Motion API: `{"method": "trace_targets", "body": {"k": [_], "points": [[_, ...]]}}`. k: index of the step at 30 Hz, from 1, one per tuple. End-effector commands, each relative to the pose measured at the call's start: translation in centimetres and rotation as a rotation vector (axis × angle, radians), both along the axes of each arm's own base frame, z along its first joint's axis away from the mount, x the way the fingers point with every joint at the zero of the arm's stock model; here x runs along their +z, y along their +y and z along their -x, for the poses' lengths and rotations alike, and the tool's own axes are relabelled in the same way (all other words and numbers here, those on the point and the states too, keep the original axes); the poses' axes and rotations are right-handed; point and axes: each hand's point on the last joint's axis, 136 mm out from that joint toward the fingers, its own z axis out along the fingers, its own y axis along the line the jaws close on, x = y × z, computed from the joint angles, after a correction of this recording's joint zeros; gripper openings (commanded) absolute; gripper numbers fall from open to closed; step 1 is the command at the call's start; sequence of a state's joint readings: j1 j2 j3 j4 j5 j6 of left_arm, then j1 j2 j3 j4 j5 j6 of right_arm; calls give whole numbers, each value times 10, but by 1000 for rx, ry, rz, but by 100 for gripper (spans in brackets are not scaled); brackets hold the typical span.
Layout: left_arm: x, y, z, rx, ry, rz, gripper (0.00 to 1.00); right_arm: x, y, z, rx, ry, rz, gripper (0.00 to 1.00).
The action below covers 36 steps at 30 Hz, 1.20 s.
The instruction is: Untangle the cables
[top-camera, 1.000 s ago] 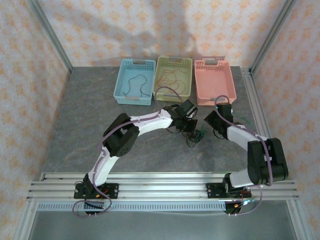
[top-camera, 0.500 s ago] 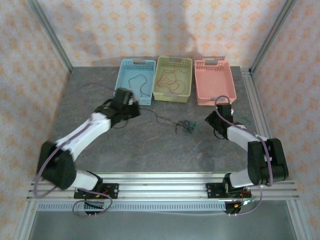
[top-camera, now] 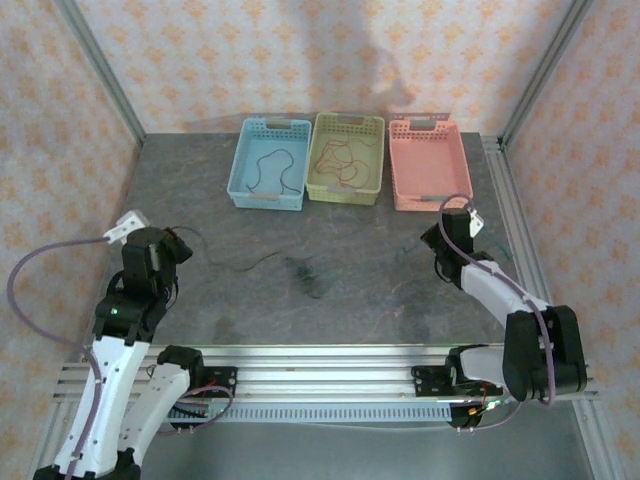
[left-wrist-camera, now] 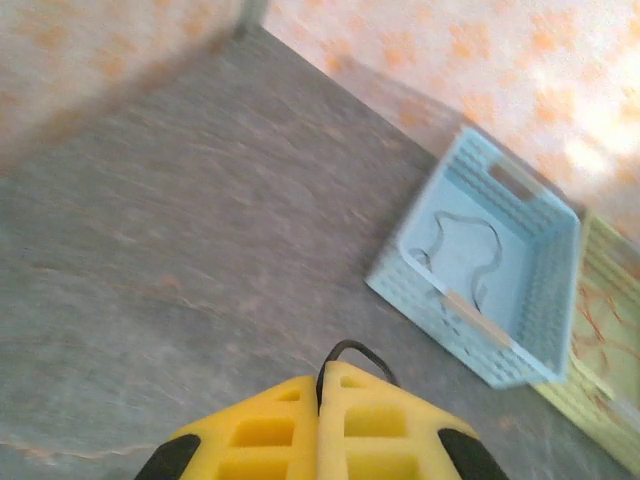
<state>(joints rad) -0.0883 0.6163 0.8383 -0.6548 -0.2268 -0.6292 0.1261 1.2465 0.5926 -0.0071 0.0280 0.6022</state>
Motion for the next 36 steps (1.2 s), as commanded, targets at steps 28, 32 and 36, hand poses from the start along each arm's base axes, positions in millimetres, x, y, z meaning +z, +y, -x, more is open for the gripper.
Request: {"method": "trace_targets", "body": {"k": [28,32,36], "points": [[-87,-183,-71,-725,194,92,0,38,52,-16,251,-198,-144,0],[-104,-168,-86,-635,183,22,0,72,69,-24,332,-205,-181,0],[-107,-173,-91,-653,160,18,0,122,67,-30,334,-243,-152,0]]}}
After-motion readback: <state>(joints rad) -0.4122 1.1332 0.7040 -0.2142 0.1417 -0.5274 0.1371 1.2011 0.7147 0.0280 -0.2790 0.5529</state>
